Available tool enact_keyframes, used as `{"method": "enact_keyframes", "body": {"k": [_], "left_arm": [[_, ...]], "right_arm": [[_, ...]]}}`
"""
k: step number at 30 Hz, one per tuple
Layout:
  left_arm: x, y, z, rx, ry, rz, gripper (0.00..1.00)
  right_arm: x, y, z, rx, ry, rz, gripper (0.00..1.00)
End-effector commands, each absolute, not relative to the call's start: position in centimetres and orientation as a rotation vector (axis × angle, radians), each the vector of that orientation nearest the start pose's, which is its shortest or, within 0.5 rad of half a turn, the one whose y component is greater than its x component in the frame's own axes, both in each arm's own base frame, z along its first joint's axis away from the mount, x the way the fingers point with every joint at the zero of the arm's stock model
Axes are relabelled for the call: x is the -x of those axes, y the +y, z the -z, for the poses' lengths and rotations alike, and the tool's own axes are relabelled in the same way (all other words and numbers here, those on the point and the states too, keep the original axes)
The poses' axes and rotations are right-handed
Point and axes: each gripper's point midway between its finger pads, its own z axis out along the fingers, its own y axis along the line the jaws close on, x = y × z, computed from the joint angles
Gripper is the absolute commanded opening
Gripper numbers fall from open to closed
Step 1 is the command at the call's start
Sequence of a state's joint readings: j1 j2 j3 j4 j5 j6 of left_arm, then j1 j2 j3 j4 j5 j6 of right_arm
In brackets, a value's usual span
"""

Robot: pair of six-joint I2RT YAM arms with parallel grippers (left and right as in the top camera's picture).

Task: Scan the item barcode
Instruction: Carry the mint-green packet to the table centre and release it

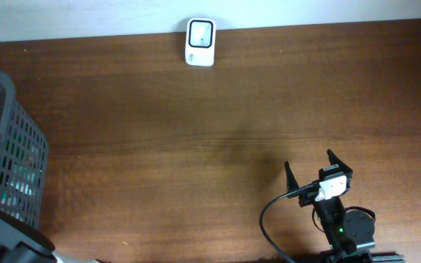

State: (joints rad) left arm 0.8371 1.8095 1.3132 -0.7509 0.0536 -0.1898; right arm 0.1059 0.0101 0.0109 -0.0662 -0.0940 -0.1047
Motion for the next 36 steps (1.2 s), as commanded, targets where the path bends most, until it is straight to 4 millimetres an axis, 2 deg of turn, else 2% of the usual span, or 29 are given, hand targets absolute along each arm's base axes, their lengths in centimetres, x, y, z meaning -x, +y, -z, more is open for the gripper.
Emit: {"method": "enact_keyframes", "body": {"k": [1, 2, 3, 4, 6, 7, 9, 10, 11, 12, 13, 15, 16, 17, 18, 19, 20, 22, 24, 25, 27, 29, 30, 32, 34, 35, 36], "left_arm": [[-29.0, 31.8, -19.1, 1.264, 2.184, -0.222, 0.00], [-29.0, 31.8, -21.4, 1.236, 2.136, -0.241, 0.00], [-28.5, 31.0, -26.1, 1.222, 1.997, -0.242, 0.00], [-28.5, 30.2, -29.6, 1.173, 1.897, -0.222, 0.00], [-28.5, 27.8, -35.4, 1.028, 1.768, -0.177, 0.00], [-28.2, 26.6, -37.6, 0.978, 1.716, -0.161, 0.00], [-27.6, 22.4, -42.4, 0.835, 1.627, -0.110, 0.00], [-27.9, 18.1, -44.5, 0.709, 1.618, -0.027, 0.00], [-28.5, 14.6, -44.9, 0.620, 1.647, 0.056, 0.00], [-29.0, 12.4, -44.5, 0.570, 1.682, 0.115, 0.00], [-30.2, 7.7, -42.5, 0.481, 1.803, 0.242, 0.00], [-32.5, -2.2, -35.8, 0.252, 2.132, 0.473, 0.00], [-33.0, -4.9, -33.5, 0.186, 2.232, 0.521, 0.00], [-33.7, -8.5, -30.3, 0.086, 2.360, 0.566, 0.00], [-34.6, -12.5, -26.3, -0.023, 2.495, 0.581, 0.00], [-34.9, -14.2, -24.3, -0.070, 2.557, 0.572, 0.00], [-35.3, -17.5, -19.6, -0.161, 2.677, 0.534, 0.00], [-35.7, -20.9, -14.2, -0.232, 2.793, 0.529, 0.00], [-35.8, -23.2, -10.2, -0.244, 2.862, 0.526, 0.00], [-36.0, -24.3, -8.3, -0.236, 2.885, 0.533, 0.00], [-36.5, -25.8, -6.2, -0.210, 2.893, 0.553, 0.00], [-36.8, -29.8, -6.1, -0.207, 2.844, 0.765, 0.00], [-36.9, -31.1, -6.1, -0.236, 2.814, 0.798, 0.00], [-36.7, -32.1, -4.9, -0.259, 2.816, 0.793, 0.00], [-36.9, -31.7, -4.2, -0.243, 2.823, 0.742, 0.00], [-37.2, -31.5, -4.2, -0.236, 2.815, 0.714, 0.22], [-37.1, -31.4, -4.2, -0.244, 2.820, 0.712, 0.35]], "right_arm": [[-24.2, 4.4, -15.8, 0.244, 1.621, -0.090, 0.98], [-24.2, 4.4, -15.8, 0.243, 1.621, -0.089, 0.98], [-24.2, 4.4, -15.8, 0.243, 1.621, -0.089, 0.98], [-24.2, 4.4, -15.8, 0.243, 1.621, -0.089, 0.98], [-24.2, 4.4, -15.8, 0.243, 1.621, -0.089, 0.98], [-24.2, 4.4, -15.8, 0.243, 1.621, -0.089, 0.98], [-24.2, 4.4, -15.8, 0.243, 1.621, -0.089, 0.98], [-24.2, 4.4, -15.8, 0.243, 1.621, -0.089, 0.98], [-24.2, 4.4, -15.8, 0.243, 1.621, -0.089, 0.98], [-24.2, 4.4, -15.8, 0.243, 1.621, -0.089, 0.98], [-24.2, 4.4, -15.8, 0.243, 1.621, -0.089, 0.98], [-24.2, 4.4, -15.8, 0.243, 1.621, -0.089, 0.98], [-24.2, 4.4, -15.8, 0.243, 1.621, -0.089, 0.99], [-24.2, 4.4, -15.8, 0.243, 1.621, -0.089, 0.98], [-24.2, 4.4, -15.8, 0.243, 1.621, -0.089, 0.98], [-24.2, 4.4, -15.8, 0.243, 1.621, -0.089, 0.98], [-24.2, 4.4, -15.8, 0.243, 1.621, -0.089, 0.98], [-24.2, 4.4, -15.8, 0.243, 1.621, -0.089, 0.98], [-24.2, 4.4, -15.8, 0.243, 1.621, -0.089, 0.98], [-24.2, 4.4, -15.8, 0.243, 1.621, -0.089, 0.98], [-24.2, 4.4, -15.8, 0.243, 1.621, -0.089, 0.98], [-24.2, 4.4, -15.8, 0.243, 1.621, -0.089, 0.98], [-24.2, 4.4, -15.8, 0.243, 1.621, -0.089, 0.98], [-24.2, 4.4, -15.8, 0.243, 1.621, -0.089, 0.98], [-24.2, 4.4, -15.8, 0.243, 1.621, -0.089, 0.98], [-24.2, 4.4, -15.8, 0.243, 1.621, -0.089, 0.98], [-24.2, 4.4, -15.8, 0.243, 1.621, -0.089, 0.98]]}}
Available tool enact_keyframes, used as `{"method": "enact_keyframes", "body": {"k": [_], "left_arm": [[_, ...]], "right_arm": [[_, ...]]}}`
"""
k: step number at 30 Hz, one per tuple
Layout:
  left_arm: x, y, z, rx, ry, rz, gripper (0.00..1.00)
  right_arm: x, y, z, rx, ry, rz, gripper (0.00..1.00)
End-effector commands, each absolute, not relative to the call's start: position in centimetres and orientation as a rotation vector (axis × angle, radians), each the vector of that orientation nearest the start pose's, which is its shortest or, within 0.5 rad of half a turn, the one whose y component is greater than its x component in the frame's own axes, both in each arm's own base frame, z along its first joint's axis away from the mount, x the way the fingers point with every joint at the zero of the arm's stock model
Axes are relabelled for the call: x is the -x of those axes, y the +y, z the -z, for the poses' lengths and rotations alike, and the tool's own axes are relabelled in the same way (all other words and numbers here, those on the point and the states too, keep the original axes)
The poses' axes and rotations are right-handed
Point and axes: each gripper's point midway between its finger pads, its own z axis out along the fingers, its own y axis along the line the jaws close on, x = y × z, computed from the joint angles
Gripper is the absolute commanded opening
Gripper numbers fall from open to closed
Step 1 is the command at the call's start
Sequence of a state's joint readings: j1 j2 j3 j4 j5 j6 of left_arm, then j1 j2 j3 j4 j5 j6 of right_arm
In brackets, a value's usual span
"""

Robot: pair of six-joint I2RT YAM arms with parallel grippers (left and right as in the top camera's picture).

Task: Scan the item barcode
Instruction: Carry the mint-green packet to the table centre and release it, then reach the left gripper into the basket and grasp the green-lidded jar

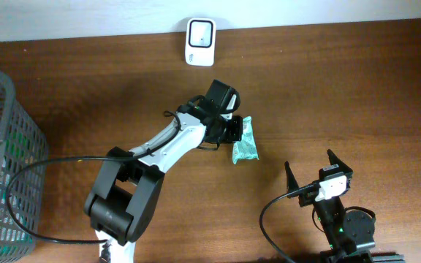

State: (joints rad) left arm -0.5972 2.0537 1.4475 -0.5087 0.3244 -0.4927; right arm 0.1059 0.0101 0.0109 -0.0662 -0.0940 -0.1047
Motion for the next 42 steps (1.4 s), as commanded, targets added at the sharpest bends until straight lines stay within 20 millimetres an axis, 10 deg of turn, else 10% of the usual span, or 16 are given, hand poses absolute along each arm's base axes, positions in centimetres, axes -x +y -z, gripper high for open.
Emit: {"method": "enact_keyframes", "body": {"k": [1, 5, 11, 15, 21, 24, 32, 42], "left_arm": [[-37.3, -31.3, -4.8, -0.264, 2.800, 0.712, 0.55], [-40.9, -26.2, -12.2, -0.232, 2.671, 0.599, 0.79], [-42.9, -8.5, -31.7, -0.124, 2.467, 0.119, 1.00], [-40.7, 4.7, -39.1, 0.261, 2.340, -0.026, 1.00], [-33.1, 23.7, -35.5, 1.102, 2.216, -0.162, 0.98], [-31.7, 27.4, -29.6, 1.253, 2.258, -0.157, 0.97], [-33.5, 27.2, -14.0, 0.926, 2.518, -0.101, 0.96], [-35.8, 26.9, -10.9, 0.883, 2.500, 0.022, 0.95]], "right_arm": [[-24.2, 4.4, -15.8, 0.243, 1.621, -0.089, 0.98], [-24.2, 4.4, -15.8, 0.243, 1.621, -0.089, 0.98], [-24.2, 4.4, -15.8, 0.243, 1.621, -0.089, 0.98], [-24.2, 4.4, -15.8, 0.243, 1.621, -0.089, 0.98], [-24.2, 4.4, -15.8, 0.243, 1.621, -0.089, 0.98], [-24.2, 4.4, -15.8, 0.243, 1.621, -0.089, 0.98], [-24.2, 4.4, -15.8, 0.243, 1.621, -0.089, 0.98], [-24.2, 4.4, -15.8, 0.243, 1.621, -0.089, 0.99]]}}
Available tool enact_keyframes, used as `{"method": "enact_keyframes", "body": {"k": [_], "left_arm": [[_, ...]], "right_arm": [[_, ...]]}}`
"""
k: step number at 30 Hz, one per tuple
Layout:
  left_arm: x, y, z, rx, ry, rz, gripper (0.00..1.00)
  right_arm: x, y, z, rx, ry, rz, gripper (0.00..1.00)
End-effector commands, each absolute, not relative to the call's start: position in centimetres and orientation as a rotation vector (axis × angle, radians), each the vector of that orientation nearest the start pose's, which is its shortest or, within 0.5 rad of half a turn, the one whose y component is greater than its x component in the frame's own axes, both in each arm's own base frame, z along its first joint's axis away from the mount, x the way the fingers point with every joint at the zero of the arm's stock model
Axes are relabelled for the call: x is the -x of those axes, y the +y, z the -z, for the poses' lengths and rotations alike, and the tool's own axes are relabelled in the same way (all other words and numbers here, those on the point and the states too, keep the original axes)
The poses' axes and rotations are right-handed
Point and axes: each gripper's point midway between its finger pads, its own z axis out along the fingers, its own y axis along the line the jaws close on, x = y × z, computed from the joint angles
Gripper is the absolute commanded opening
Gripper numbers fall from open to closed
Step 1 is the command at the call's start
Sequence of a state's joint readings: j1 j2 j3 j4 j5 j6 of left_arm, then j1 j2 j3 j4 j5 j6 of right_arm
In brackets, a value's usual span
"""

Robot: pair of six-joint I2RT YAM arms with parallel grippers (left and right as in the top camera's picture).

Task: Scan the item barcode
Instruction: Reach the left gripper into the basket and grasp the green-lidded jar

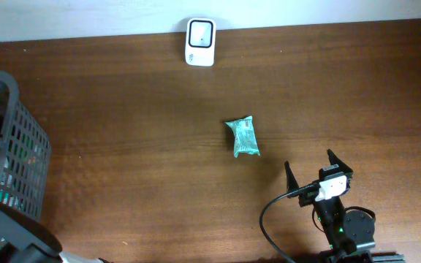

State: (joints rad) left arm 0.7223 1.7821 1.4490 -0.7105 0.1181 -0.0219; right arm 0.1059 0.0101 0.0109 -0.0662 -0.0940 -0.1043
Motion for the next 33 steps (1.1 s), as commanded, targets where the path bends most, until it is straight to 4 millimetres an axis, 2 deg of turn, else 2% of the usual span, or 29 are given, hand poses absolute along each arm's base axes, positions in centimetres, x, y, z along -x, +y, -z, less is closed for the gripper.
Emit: {"method": "enact_keyframes", "body": {"k": [1, 3, 6, 8, 9, 11, 13, 14, 17, 19, 23, 26, 27, 29, 30, 31, 32, 33], "left_arm": [[-35.7, 26.6, -9.5, 0.898, 2.531, 0.053, 0.94], [-35.5, 26.4, -8.4, 0.912, 2.559, 0.072, 0.89], [-35.4, 26.4, -8.2, 0.915, 2.563, 0.074, 0.86], [-34.6, 26.3, -7.9, 0.939, 2.597, 0.054, 0.72], [-34.4, 26.3, -8.0, 0.945, 2.606, 0.044, 0.71], [-34.7, 26.4, -10.0, 0.940, 2.593, 0.049, 0.73], [-34.9, 27.3, -12.6, 1.020, 2.544, 0.019, 0.77], [-35.6, 26.8, -12.9, 1.022, 2.525, 0.075, 0.82], [-37.8, 25.0, -13.0, 0.859, 2.525, 0.184, 0.82], [-37.5, 24.8, -11.6, 0.808, 2.580, 0.190, 0.87], [-36.3, 24.3, -7.3, 0.870, 2.700, 0.238, 0.84], [-36.2, 24.2, -7.1, 0.877, 2.710, 0.247, 0.55], [-36.2, 24.2, -7.3, 0.877, 2.710, 0.247, 0.51], [-37.0, 24.8, -10.0, 0.865, 2.686, 0.231, 0.43], [-37.6, 25.3, -12.4, 0.882, 2.651, 0.222, 0.42], [-38.5, 25.7, -17.5, 0.881, 2.587, 0.193, 0.41], [-38.8, 25.5, -20.4, 0.853, 2.555, 0.173, 0.39], [-38.8, 25.0, -24.3, 0.840, 2.499, 0.151, 0.38]], "right_arm": [[-24.2, 4.4, -15.8, 0.243, 1.621, -0.089, 0.99], [-24.2, 4.4, -15.8, 0.243, 1.621, -0.089, 0.98], [-24.2, 4.4, -15.8, 0.243, 1.621, -0.089, 0.98], [-24.2, 4.4, -15.8, 0.243, 1.621, -0.089, 0.98], [-24.2, 4.4, -15.8, 0.243, 1.621, -0.089, 0.98], [-24.2, 4.4, -15.8, 0.243, 1.621, -0.089, 0.98], [-24.2, 4.4, -15.8, 0.243, 1.621, -0.089, 0.98], [-24.2, 4.4, -15.8, 0.243, 1.621, -0.089, 0.98], [-24.2, 4.4, -15.8, 0.243, 1.621, -0.089, 0.98], [-24.2, 4.4, -15.8, 0.243, 1.621, -0.089, 0.98], [-24.2, 4.4, -15.8, 0.243, 1.621, -0.089, 0.98], [-24.2, 4.4, -15.8, 0.243, 1.621, -0.089, 0.98], [-24.2, 4.4, -15.8, 0.243, 1.621, -0.089, 0.98], [-24.2, 4.4, -15.8, 0.243, 1.621, -0.089, 0.98], [-24.2, 4.4, -15.8, 0.243, 1.621, -0.089, 0.98], [-24.2, 4.4, -15.8, 0.243, 1.621, -0.089, 0.98], [-24.2, 4.4, -15.8, 0.243, 1.621, -0.089, 0.98], [-24.2, 4.4, -15.8, 0.243, 1.621, -0.089, 0.98]]}}
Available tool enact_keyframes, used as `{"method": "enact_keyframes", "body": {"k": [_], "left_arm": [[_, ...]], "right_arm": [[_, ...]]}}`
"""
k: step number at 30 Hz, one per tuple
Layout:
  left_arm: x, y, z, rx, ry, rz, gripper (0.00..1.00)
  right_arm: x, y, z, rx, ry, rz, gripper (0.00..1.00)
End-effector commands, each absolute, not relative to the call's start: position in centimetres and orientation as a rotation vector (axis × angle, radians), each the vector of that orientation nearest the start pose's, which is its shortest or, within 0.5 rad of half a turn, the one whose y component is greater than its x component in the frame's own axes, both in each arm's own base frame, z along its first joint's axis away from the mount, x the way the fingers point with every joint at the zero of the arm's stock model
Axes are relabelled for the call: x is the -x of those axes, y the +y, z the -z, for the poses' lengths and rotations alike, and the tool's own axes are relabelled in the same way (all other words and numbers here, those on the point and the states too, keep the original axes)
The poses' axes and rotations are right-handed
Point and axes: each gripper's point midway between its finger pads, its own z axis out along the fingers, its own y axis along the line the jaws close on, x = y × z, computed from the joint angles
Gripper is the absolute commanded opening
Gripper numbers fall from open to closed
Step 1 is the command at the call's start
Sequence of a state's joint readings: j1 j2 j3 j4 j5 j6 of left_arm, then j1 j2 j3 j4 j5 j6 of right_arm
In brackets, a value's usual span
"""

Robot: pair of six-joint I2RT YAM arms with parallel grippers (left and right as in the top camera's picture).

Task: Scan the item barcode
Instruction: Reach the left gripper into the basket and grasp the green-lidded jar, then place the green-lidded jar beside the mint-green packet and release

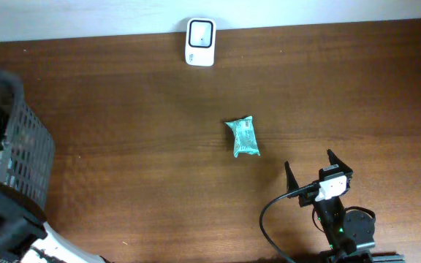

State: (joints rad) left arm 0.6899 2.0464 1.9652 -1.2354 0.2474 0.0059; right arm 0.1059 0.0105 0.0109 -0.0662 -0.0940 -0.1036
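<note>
A small green packet (244,136) lies flat on the brown table (123,109), right of centre, and nothing touches it. The white barcode scanner (200,32) stands at the table's far edge, up and to the left of the packet. My right gripper (310,162) rests open and empty near the front right, just below and to the right of the packet. Of my left arm (6,226) only a blurred part shows at the lower left corner by the basket; its gripper is out of sight.
A dark grey mesh basket (22,153) with a few packaged items inside stands at the left edge, partly cut off by the frame. The right arm's black cable (269,219) loops at the front.
The packet and the right gripper are where they were. The left arm has shifted at the lower left corner, and the basket now sits slightly differently at the left edge.
At first the table held only the scanner, with the left arm down by the basket. Then the left gripper was at mid-table with the green packet. After that the packet lay alone on the table and the left arm was back at the basket, as now.
</note>
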Motion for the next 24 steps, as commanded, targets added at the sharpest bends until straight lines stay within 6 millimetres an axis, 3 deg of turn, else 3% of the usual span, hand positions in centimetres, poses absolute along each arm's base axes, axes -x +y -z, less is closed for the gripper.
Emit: {"method": "enact_keyframes", "body": {"k": [1, 4, 6, 7, 9, 10, 11, 13, 14, 15, 17, 21, 24], "left_arm": [[-38.5, 24.3, -28.1, 0.822, 2.434, 0.126, 0.37], [-36.2, 21.8, -38.6, 0.740, 2.213, 0.067, 0.35], [-35.1, 16.2, -43.6, 0.570, 2.131, 0.095, 0.35], [-35.1, 12.6, -44.8, 0.468, 2.128, 0.131, 0.35], [-35.7, 7.4, -44.6, 0.331, 2.181, 0.201, 0.34], [-36.0, 5.2, -43.6, 0.277, 2.231, 0.201, 0.33], [-36.5, 1.2, -41.7, 0.166, 2.317, 0.165, 0.31], [-36.7, -3.9, -38.9, 0.007, 2.416, 0.168, 0.31], [-36.6, -7.1, -36.5, -0.098, 2.480, 0.200, 0.31], [-36.6, -8.7, -34.9, -0.152, 2.518, 0.213, 0.31], [-36.1, -14.7, -26.1, -0.306, 2.666, 0.253, 0.32], [-35.0, -17.8, -18.2, -0.294, 2.758, 0.281, 0.32], [-33.6, -20.0, -14.0, -0.313, 2.784, 0.326, 0.32]], "right_arm": [[-24.2, 4.4, -15.8, 0.243, 1.621, -0.089, 0.98], [-24.2, 4.4, -15.8, 0.243, 1.621, -0.089, 0.98], [-24.2, 4.4, -15.8, 0.243, 1.621, -0.089, 0.98], [-24.2, 4.4, -15.8, 0.243, 1.621, -0.089, 0.99], [-24.2, 4.4, -15.8, 0.243, 1.621, -0.089, 0.98], [-24.2, 4.4, -15.8, 0.243, 1.621, -0.089, 0.98], [-24.2, 4.4, -15.8, 0.243, 1.621, -0.089, 0.98], [-24.2, 4.4, -15.8, 0.243, 1.621, -0.089, 0.98], [-24.2, 4.4, -15.8, 0.243, 1.621, -0.089, 0.99], [-24.2, 4.4, -15.8, 0.243, 1.621, -0.089, 0.98], [-24.2, 4.4, -15.8, 0.243, 1.621, -0.089, 0.98], [-24.2, 4.4, -15.8, 0.243, 1.621, -0.089, 0.98], [-24.2, 4.4, -15.8, 0.243, 1.621, -0.089, 0.98]]}}
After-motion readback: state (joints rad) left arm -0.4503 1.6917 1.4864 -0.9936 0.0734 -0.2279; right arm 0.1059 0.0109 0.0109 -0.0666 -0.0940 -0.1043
